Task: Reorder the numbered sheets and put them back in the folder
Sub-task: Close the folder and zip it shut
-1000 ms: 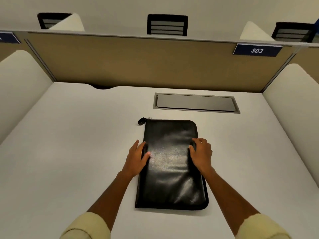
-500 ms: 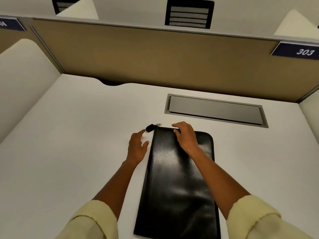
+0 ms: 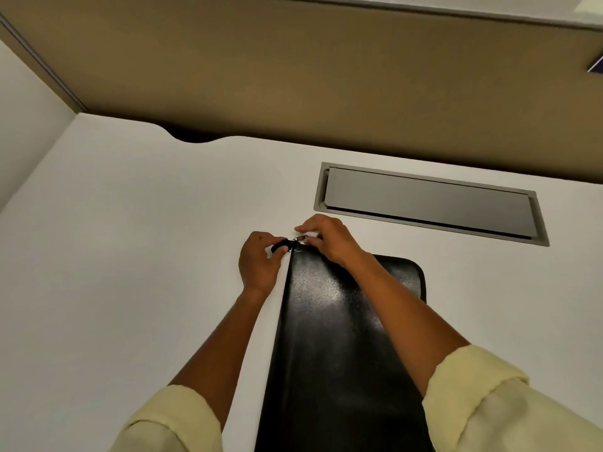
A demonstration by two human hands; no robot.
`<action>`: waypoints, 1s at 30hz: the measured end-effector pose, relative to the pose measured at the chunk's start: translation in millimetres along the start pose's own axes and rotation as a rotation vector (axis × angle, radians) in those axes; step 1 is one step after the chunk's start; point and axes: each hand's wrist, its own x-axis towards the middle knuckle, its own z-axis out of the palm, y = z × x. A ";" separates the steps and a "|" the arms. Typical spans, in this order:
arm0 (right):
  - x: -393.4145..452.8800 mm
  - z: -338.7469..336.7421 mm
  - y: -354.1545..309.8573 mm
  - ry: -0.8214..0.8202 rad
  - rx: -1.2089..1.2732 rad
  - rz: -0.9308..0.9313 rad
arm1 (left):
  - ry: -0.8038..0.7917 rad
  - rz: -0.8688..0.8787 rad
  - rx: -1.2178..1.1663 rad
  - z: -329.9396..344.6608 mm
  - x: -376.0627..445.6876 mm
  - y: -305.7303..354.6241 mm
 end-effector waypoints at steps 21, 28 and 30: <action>-54.7 -71.0 50.4 -0.029 -0.401 0.114 | -0.035 -0.038 -0.069 -9.8 6.8 -2.4; -96.4 -105.9 94.4 0.058 -0.333 0.277 | -0.047 -0.046 -0.025 -10.5 8.8 0.6; -107.2 -108.4 103.4 0.079 -0.294 0.288 | -0.054 -0.045 -0.015 -10.5 8.9 1.9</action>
